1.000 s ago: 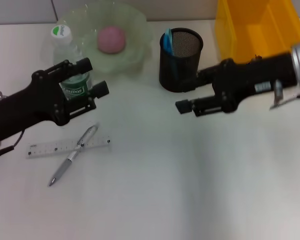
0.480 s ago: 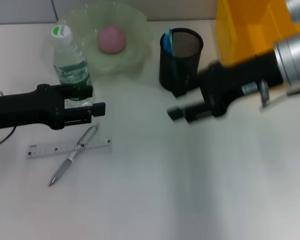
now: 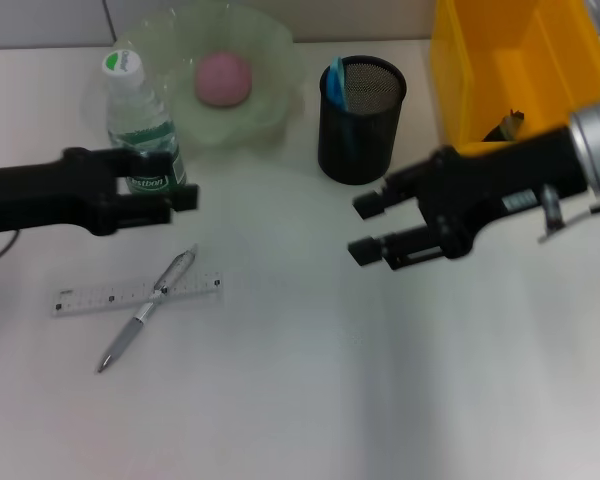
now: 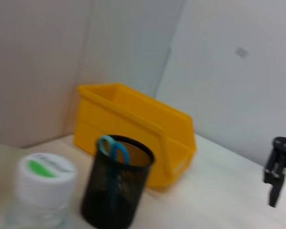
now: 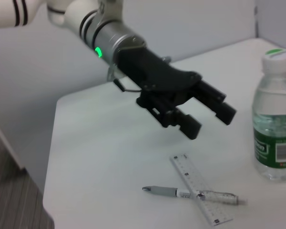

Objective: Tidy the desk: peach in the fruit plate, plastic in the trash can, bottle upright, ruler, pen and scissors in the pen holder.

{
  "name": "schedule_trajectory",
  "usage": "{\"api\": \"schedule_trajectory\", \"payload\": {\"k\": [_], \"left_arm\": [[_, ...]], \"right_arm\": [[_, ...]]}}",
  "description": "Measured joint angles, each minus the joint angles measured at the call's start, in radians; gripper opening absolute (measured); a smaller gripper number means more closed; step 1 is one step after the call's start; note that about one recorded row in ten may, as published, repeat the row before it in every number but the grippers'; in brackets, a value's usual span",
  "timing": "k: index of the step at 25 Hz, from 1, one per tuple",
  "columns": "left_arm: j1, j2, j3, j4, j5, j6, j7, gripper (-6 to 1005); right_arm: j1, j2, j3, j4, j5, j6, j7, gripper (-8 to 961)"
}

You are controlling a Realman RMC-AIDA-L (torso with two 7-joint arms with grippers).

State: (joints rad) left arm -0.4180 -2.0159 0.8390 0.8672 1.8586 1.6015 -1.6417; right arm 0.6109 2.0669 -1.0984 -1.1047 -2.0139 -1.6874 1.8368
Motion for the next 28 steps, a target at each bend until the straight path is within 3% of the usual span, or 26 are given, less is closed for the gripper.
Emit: {"api": "schedule_trajectory", "payload": {"k": [1, 2, 4, 5, 6, 7, 10, 11, 12, 16, 21, 28], "left_arm": [[0.0, 0.0, 0.0, 0.0, 0.0, 0.0, 0.0, 698], [0.003, 0.002, -0.02, -0.003, 0.001, 0.0, 0.002, 698], [0.028, -0.007, -0.111, -0.011, -0.004, 0.001, 0.011, 698], [0.028, -0.007, -0.111, -0.011, -0.004, 0.001, 0.011, 698], [0.036, -0.01, -0.128, -0.011, -0.007, 0.004, 0.012, 697], [0.043, -0.012, -0.141, -0.011, -0.009, 0.008, 0.013, 697], [0.062, -0.022, -0.173, -0.01, -0.009, 0.018, 0.014, 697], [0.075, -0.026, -0.189, -0.006, -0.01, 0.021, 0.014, 696], [0.075, -0.026, -0.189, -0.006, -0.01, 0.021, 0.014, 696], [0.088, -0.026, -0.225, -0.003, -0.012, 0.031, 0.011, 695], [0.089, -0.023, -0.272, -0.004, -0.012, 0.06, 0.014, 694], [0.082, -0.025, -0.276, -0.002, -0.014, 0.062, 0.021, 694]], "right_arm": [[0.054, -0.004, 0.0, -0.007, -0.037, -0.014, 0.043, 603], [0.054, -0.004, 0.0, -0.007, -0.037, -0.014, 0.043, 605], [0.151, -0.007, -0.006, -0.001, -0.111, -0.022, 0.108, 608], [0.151, -0.007, -0.006, -0.001, -0.111, -0.022, 0.108, 610], [0.226, 0.002, -0.019, 0.021, -0.179, -0.023, 0.144, 611], [0.226, 0.002, -0.019, 0.021, -0.179, -0.023, 0.144, 613], [0.334, 0.009, -0.052, 0.084, -0.252, -0.018, 0.175, 618], [0.404, 0.01, -0.087, 0.132, -0.278, 0.001, 0.195, 620], [0.404, 0.01, -0.087, 0.132, -0.278, 0.001, 0.195, 621], [0.534, 0.013, -0.173, 0.233, -0.34, 0.092, 0.245, 628], [0.635, 0.021, -0.26, 0.364, -0.348, 0.202, 0.256, 637], [0.672, 0.027, -0.414, 0.436, -0.288, 0.384, 0.298, 649]]}}
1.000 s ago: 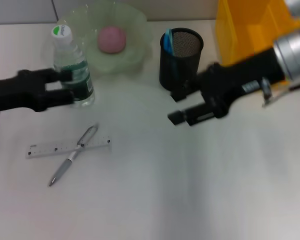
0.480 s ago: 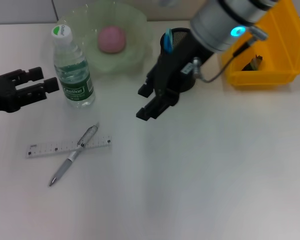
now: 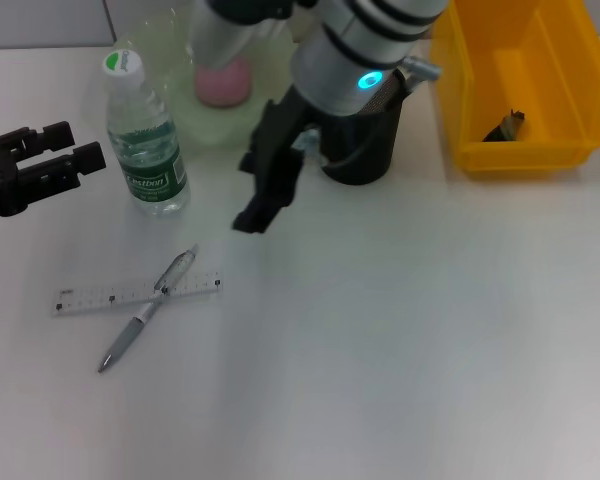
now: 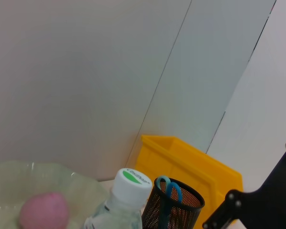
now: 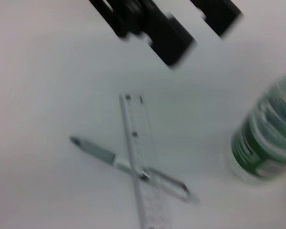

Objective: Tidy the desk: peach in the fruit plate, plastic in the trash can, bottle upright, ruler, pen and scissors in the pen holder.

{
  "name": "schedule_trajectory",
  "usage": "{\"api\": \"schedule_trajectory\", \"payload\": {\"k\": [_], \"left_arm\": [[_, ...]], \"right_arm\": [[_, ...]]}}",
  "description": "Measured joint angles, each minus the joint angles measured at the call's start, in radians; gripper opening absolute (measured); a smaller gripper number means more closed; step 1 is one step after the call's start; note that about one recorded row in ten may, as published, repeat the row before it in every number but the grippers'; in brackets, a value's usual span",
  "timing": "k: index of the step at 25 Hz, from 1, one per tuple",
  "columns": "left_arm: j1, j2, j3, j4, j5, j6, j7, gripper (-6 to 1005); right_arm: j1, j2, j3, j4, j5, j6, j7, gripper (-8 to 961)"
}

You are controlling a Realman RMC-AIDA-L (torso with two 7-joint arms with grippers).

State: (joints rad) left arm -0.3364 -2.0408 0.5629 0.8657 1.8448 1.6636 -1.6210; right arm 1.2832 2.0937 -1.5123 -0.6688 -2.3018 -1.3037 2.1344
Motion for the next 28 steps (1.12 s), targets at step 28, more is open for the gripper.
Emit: {"api": "schedule_trajectory", "payload": {"k": [28], "left_arm": [[-0.002, 0.0, 0.0, -0.006, -0.007, 0.002, 0.027, 695]], "right_arm": [[-0.059, 0.0, -0.44, -0.022, 0.301, 0.129, -0.023, 742]]}}
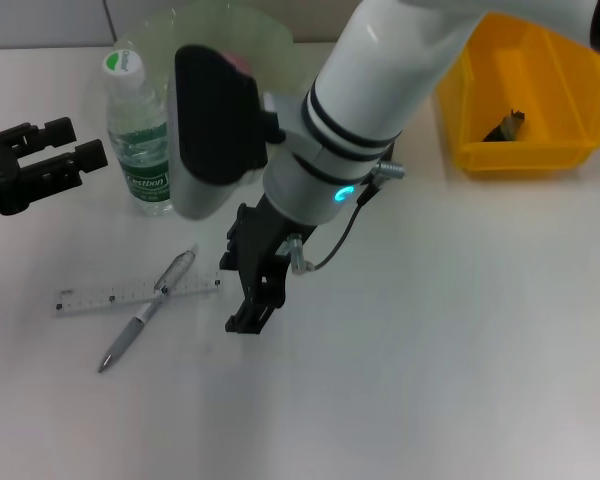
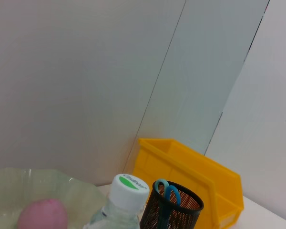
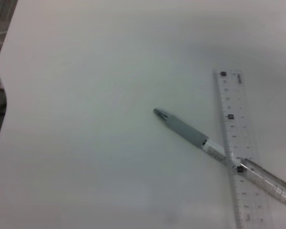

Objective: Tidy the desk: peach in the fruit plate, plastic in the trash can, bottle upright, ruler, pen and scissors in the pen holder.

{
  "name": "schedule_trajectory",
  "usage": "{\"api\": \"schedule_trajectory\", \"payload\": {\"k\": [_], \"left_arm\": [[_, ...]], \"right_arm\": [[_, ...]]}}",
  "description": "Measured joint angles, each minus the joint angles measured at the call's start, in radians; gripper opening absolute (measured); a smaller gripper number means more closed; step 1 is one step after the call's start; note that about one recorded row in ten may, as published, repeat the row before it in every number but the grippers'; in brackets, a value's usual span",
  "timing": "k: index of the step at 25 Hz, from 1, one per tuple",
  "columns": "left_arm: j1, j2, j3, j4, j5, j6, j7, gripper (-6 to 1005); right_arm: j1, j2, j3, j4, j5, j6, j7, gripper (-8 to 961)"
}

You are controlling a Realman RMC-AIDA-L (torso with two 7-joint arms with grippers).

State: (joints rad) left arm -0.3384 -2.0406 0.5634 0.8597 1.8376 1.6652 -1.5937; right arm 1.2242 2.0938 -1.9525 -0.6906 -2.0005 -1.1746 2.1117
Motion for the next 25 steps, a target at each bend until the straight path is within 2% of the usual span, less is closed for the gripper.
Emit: {"api": "schedule_trajectory", "payload": {"k": [7, 19, 25], "left_arm": [[0.006, -0.004, -0.002, -0.001, 0.0, -0.002, 0.0, 695], [0.005, -0.009, -0.001, -0.001, 0.0, -0.004, 0.0, 695], [0.004, -0.012, -0.002, -0.001, 0.0, -0.005, 0.0, 695]], "right_arm": [[-0.033, 0.0, -0.094, -0.037, 0.025, 0.088, 0.0, 742], [-0.042, 0.0, -0.12, -0.037, 0.043, 0.182, 0.008, 742], [-0.055, 0.0, -0.195, -0.031, 0.078, 0.247, 0.009, 742]]}}
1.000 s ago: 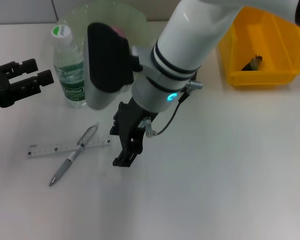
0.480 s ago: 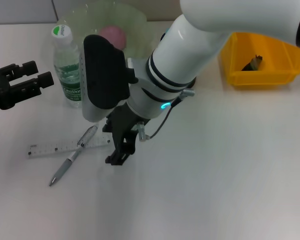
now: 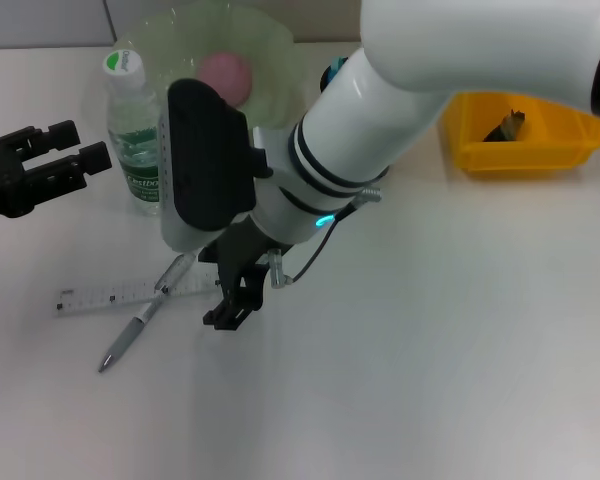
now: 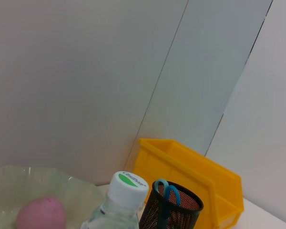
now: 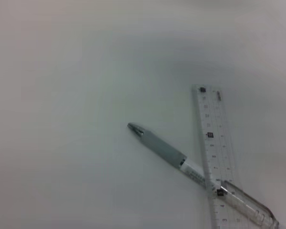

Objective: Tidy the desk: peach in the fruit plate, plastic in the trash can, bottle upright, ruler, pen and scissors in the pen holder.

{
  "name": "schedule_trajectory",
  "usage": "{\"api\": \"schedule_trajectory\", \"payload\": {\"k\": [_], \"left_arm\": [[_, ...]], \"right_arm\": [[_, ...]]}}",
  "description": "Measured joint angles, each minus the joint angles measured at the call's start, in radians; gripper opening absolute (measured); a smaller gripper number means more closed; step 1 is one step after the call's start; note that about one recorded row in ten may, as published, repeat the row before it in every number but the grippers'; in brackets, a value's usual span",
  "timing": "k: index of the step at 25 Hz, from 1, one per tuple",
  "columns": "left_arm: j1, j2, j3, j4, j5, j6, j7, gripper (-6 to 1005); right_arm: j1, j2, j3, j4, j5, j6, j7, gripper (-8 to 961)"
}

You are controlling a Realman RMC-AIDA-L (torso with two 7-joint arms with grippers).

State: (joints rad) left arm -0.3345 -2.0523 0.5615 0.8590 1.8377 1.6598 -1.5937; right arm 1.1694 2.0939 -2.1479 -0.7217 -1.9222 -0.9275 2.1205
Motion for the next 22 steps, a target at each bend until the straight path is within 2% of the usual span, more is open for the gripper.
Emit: {"api": "schedule_trajectory", "payload": {"k": [22], "left_arm": [[-0.009, -0.009, 0.0, -0.004, 0.0, -0.009, 0.011, 695]], "right_arm": [[-0.024, 0.0, -0.041, 0.012, 0.023, 0.077, 0.0, 741]]}}
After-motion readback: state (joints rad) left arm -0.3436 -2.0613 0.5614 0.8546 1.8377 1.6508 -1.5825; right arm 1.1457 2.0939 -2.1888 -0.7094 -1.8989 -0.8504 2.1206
